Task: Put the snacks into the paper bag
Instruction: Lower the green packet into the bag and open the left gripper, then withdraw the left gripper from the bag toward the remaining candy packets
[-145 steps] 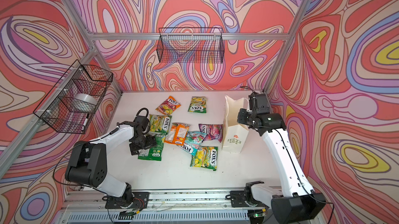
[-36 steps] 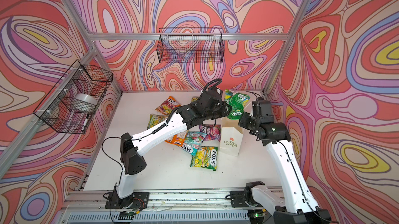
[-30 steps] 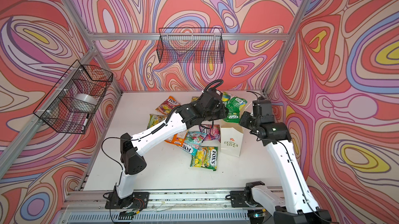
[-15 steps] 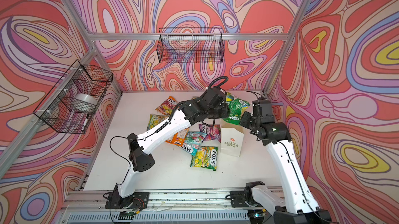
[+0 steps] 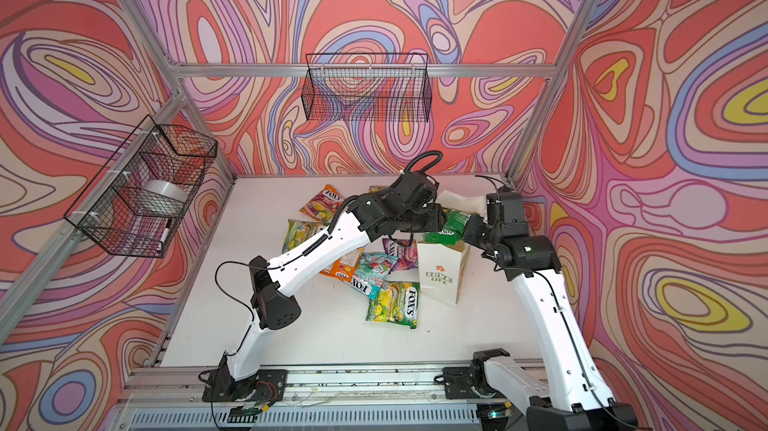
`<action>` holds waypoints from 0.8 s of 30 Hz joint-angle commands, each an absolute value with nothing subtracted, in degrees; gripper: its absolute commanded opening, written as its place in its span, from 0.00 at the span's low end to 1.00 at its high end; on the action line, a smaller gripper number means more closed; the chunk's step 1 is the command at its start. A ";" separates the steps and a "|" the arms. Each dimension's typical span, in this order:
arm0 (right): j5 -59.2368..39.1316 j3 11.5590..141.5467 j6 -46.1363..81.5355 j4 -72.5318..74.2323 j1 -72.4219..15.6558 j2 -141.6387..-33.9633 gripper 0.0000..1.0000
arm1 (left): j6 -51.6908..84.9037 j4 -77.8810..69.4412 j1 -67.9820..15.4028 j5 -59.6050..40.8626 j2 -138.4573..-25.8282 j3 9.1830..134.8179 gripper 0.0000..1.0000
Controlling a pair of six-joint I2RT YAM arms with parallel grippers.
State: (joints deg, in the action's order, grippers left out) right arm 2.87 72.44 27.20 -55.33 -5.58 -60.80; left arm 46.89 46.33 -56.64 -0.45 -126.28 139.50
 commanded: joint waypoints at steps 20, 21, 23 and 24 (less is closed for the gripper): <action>3.80 70.85 27.07 -54.23 -5.37 -59.68 0.00 | 42.40 36.58 -55.60 -13.97 -121.58 144.67 0.92; 3.78 70.80 27.07 -54.15 -5.39 -59.64 0.00 | 41.91 36.31 -55.31 -15.02 -120.78 144.67 0.92; 3.44 70.59 27.18 -53.74 -5.45 -59.27 0.00 | 39.81 36.36 -54.61 -16.86 -118.48 144.29 0.92; 3.36 70.44 27.24 -53.62 -5.38 -59.09 0.00 | 38.84 36.46 -54.26 -17.39 -117.31 143.88 0.92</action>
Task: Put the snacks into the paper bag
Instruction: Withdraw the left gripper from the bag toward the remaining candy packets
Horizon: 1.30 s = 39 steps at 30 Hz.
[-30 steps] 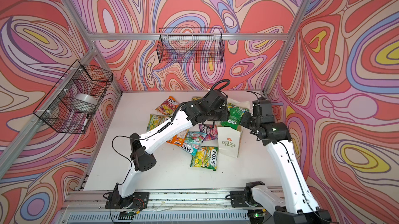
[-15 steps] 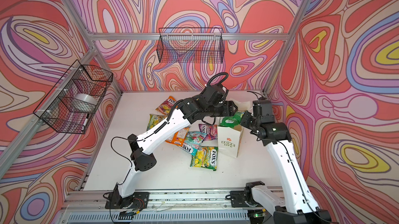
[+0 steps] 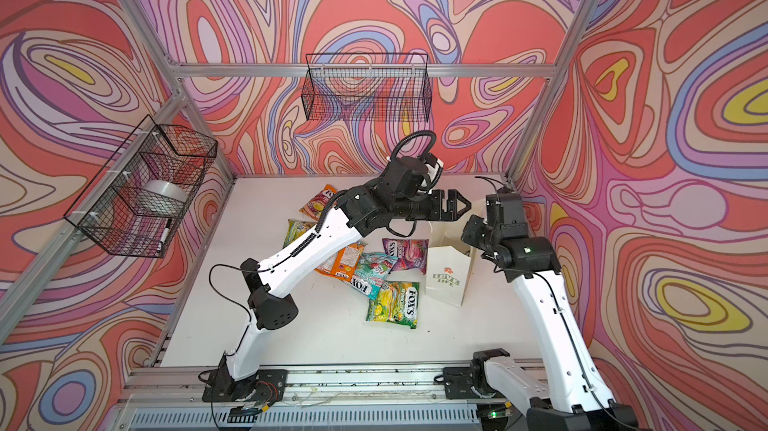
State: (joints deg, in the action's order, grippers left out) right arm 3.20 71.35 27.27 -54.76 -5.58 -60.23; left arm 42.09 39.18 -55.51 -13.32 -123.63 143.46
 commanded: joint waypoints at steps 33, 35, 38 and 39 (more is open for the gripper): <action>5.52 69.57 25.75 -53.10 -5.36 -55.74 0.00 | 29.22 59.94 -23.53 -3.35 -72.47 81.02 1.00; 5.56 69.43 25.43 -53.26 -5.36 -55.55 0.00 | 29.94 57.19 -20.90 -3.91 -74.69 76.60 1.00; 5.82 69.44 24.80 -53.68 -5.33 -55.46 0.00 | 31.53 51.73 -16.71 -6.30 -80.16 72.04 1.00; 5.84 69.35 24.59 -53.72 -5.31 -55.42 0.00 | 32.01 50.02 -15.53 -6.79 -82.87 71.52 1.00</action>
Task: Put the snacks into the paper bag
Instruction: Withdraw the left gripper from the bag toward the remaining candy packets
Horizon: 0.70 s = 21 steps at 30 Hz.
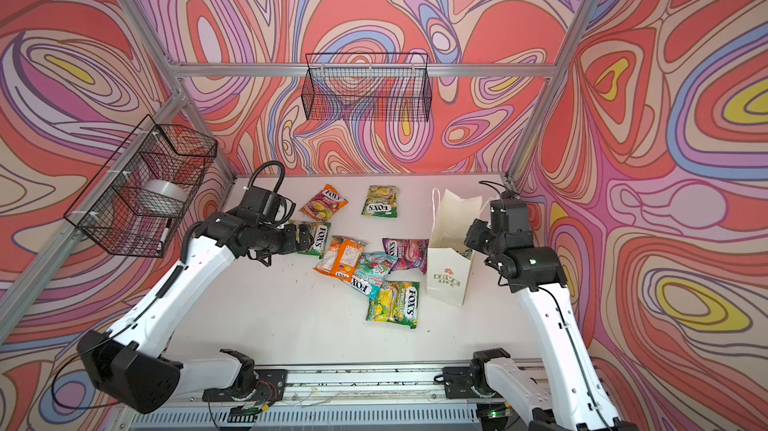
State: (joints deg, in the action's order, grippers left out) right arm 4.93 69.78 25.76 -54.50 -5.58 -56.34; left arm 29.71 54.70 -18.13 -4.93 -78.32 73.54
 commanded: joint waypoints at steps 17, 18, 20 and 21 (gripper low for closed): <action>2.37 68.04 24.87 -52.73 -5.36 -52.91 0.00 | 22.24 50.50 -13.80 8.59 -117.50 95.88 1.00; 2.29 67.95 24.87 -52.74 -5.34 -52.74 0.00 | 21.08 50.67 -13.75 7.48 -118.90 97.20 1.00; 2.29 67.77 24.97 -52.61 -5.36 -52.45 0.00 | 19.81 51.41 -13.80 5.09 -121.46 99.45 1.00; 2.24 67.68 25.03 -52.64 -5.28 -52.34 0.00 | 19.77 51.81 -13.79 4.54 -122.56 100.36 1.00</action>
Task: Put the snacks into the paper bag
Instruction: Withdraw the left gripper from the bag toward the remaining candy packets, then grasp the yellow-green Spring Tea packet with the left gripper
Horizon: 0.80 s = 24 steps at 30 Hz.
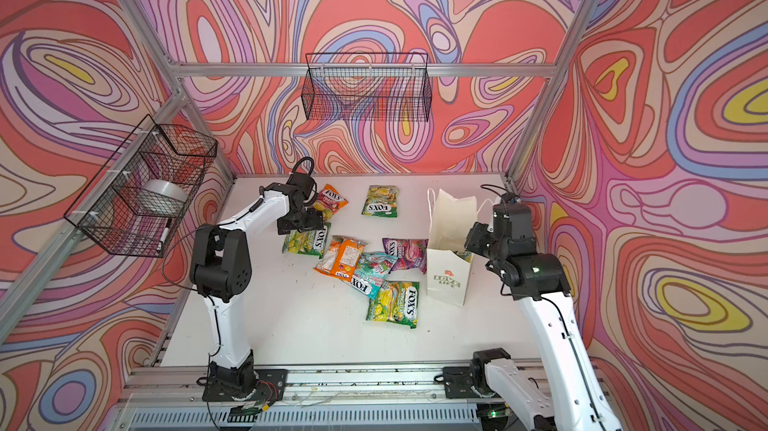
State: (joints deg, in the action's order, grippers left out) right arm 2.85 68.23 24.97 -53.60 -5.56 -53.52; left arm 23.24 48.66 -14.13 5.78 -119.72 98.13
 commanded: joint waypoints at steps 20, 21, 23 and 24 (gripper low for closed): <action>2.46 67.94 25.40 -52.74 -5.36 -51.94 0.00 | 22.71 51.62 -11.41 0.79 -129.47 98.54 0.76; 2.54 67.94 25.37 -52.74 -5.30 -51.95 0.00 | 23.20 51.42 -11.41 0.79 -129.26 98.13 0.74; 2.54 68.09 25.23 -52.76 -5.35 -51.95 0.00 | 24.16 51.18 -11.29 -0.14 -128.09 97.17 0.66; 2.51 68.11 25.15 -52.82 -5.30 -51.97 0.00 | 24.50 50.19 -11.36 -0.85 -126.96 96.13 0.65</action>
